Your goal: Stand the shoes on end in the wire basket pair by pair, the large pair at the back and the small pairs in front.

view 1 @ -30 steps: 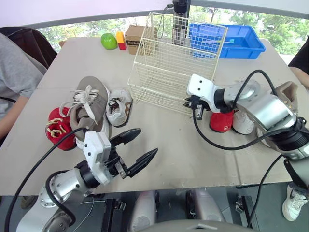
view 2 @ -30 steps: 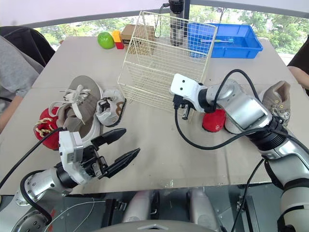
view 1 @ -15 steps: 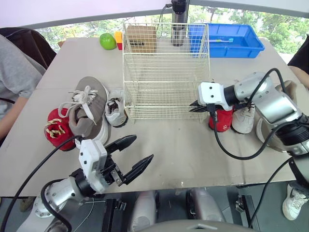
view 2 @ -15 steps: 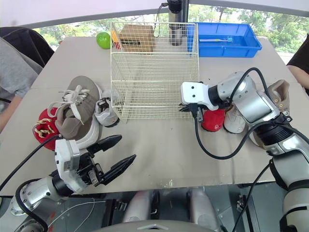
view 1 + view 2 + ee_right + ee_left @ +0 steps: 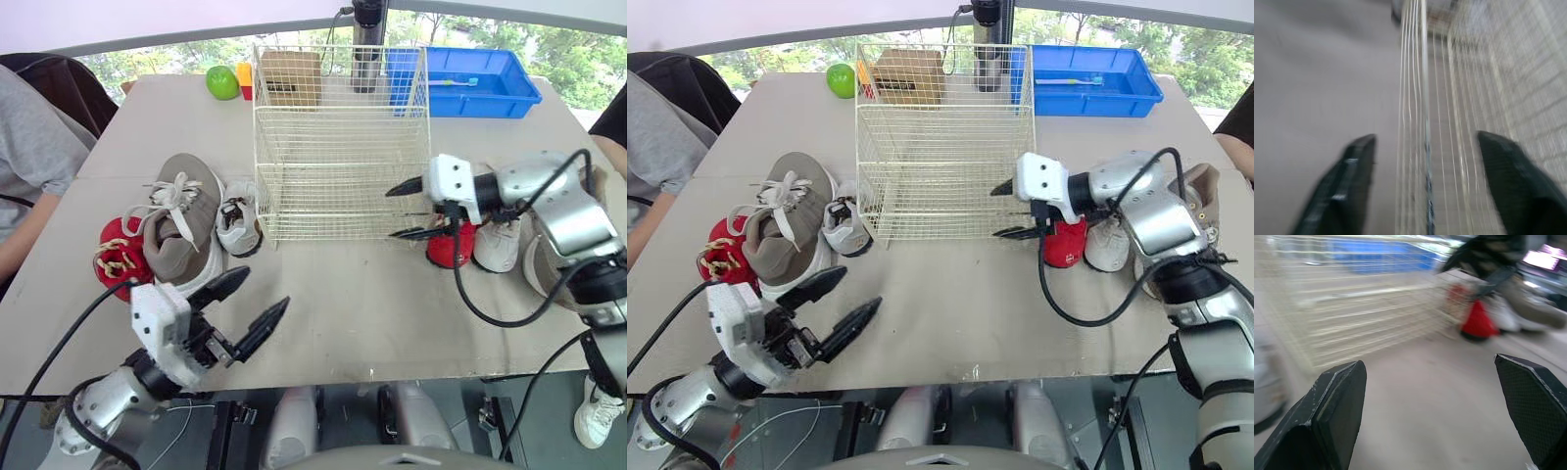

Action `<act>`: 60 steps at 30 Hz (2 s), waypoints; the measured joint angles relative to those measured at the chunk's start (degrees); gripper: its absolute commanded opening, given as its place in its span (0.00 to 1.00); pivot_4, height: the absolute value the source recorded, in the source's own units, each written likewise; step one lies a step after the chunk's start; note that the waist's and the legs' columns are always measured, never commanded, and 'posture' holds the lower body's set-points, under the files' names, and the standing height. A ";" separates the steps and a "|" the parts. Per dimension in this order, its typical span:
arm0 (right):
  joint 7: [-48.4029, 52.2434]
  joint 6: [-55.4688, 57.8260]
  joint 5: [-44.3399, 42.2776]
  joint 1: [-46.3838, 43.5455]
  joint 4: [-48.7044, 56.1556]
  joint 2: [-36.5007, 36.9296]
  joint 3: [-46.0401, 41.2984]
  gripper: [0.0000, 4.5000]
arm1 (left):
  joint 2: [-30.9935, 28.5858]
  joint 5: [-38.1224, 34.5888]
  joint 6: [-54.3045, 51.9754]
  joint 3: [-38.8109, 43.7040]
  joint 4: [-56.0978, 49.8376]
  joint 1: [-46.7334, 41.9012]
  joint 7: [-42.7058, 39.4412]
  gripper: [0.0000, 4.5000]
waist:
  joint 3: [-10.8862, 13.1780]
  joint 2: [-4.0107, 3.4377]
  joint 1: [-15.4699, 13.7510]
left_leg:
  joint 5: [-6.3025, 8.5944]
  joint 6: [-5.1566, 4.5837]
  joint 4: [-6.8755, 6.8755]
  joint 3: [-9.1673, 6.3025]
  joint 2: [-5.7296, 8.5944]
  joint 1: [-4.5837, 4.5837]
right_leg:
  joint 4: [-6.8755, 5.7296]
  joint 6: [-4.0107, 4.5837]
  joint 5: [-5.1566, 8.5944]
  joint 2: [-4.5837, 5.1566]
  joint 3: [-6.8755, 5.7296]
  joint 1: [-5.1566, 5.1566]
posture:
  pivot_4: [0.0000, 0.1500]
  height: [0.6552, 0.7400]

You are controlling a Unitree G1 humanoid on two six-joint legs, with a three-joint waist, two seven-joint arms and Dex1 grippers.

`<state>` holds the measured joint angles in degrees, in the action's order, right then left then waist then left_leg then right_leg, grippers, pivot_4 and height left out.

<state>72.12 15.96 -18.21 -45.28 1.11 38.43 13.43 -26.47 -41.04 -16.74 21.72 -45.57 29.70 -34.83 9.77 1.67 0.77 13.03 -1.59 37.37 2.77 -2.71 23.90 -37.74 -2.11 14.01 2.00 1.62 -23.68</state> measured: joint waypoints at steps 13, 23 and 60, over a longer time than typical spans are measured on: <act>-10.39 9.69 -19.57 11.80 19.04 -11.54 -8.86 0.98 | 10.14 -0.67 -6.05 10.65 -12.55 5.42 36.87 1.00 | 0.00 0.05 -0.22 | -0.01 0.00 0.11 -0.02 0.03 -0.08 | -0.11 0.00 0.00 -0.01 -0.01 0.07 | 1.00 1.00; -11.54 9.57 -18.71 13.54 21.07 -11.60 -6.72 0.98 | 5.41 10.21 -22.96 -1.32 -5.03 -14.34 49.63 1.00 | -0.03 0.05 -0.02 | -0.01 0.01 0.05 -0.07 0.13 -0.08 | -0.17 -0.06 -0.04 -0.11 -0.06 0.06 | 1.00 1.00; -15.15 27.13 -23.67 -15.82 15.48 6.65 -14.16 1.00 | -12.12 12.49 3.08 -12.08 17.29 -58.73 4.90 0.11 | 0.44 0.10 -0.35 | -0.03 0.03 0.06 0.00 0.39 0.48 | -0.05 -0.09 -0.07 0.02 -0.38 -0.27 | 1.00 1.00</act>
<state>56.97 43.09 -41.88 -61.11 16.59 45.08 -0.74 -38.59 -28.55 -13.66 9.65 -28.28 -29.03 -29.93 10.22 1.77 0.41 13.00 -1.56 37.43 2.76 -2.33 24.38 -37.79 -2.20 13.93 2.02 1.24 -23.96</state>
